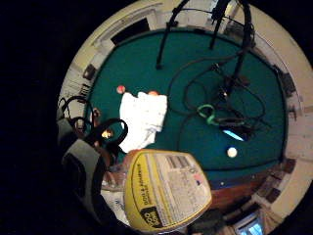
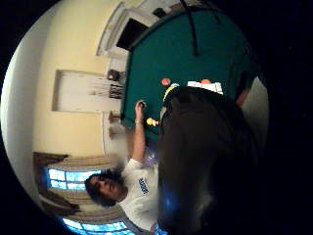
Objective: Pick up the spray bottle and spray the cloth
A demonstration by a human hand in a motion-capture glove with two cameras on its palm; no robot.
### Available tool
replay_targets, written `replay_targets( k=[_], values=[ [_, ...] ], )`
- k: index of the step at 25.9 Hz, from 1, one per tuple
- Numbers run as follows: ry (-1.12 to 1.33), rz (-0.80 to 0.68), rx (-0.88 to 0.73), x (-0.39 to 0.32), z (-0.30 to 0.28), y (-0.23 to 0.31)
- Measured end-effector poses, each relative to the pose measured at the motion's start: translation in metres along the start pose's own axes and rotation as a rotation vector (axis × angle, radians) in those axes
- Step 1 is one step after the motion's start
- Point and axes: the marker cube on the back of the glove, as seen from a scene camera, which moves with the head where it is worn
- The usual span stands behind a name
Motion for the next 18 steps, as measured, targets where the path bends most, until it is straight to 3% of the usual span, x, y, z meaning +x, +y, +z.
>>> replay_targets(
  k=[18],
  values=[
    [0.627,0.095,-0.587,-0.036,0.167,-0.044]
  ],
)
